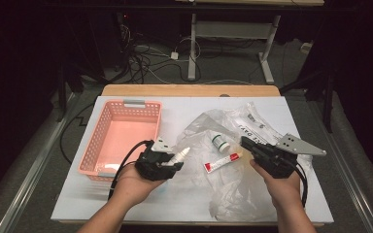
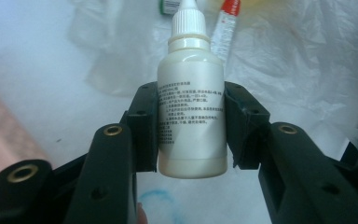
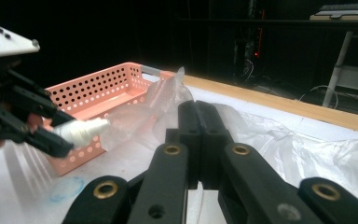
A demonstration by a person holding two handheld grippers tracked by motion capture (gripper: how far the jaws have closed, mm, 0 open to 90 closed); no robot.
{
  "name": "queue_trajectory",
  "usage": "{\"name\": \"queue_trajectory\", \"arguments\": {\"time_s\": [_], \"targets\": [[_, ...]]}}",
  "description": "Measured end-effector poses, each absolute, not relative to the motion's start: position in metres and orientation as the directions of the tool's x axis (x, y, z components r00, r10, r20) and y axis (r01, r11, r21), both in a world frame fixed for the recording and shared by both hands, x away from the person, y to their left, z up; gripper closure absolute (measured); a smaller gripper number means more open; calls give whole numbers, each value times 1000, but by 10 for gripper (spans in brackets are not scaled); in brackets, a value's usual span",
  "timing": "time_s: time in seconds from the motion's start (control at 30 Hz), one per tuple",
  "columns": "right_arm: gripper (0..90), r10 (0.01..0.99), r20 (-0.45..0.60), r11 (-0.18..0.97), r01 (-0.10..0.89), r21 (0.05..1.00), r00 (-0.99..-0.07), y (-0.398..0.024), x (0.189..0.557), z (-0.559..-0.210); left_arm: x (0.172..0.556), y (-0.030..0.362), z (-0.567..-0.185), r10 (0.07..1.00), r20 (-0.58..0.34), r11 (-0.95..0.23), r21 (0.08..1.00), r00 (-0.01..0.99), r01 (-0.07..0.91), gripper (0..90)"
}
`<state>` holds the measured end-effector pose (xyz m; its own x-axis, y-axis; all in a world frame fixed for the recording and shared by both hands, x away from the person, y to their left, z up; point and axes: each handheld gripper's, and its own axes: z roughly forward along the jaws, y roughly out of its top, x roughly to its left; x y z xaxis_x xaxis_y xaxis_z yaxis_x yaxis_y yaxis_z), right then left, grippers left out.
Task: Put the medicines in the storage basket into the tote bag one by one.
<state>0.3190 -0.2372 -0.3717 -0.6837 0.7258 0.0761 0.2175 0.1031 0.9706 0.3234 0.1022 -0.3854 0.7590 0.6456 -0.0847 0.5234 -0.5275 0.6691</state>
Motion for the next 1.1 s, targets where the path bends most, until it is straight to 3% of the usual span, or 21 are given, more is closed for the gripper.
{"name": "queue_trajectory", "arguments": {"time_s": [1.1], "targets": [[900,735,85,89,221,971,-673,-242,319,-372,379,-38,-448,500,-160,-566,684,851,461,584]]}}
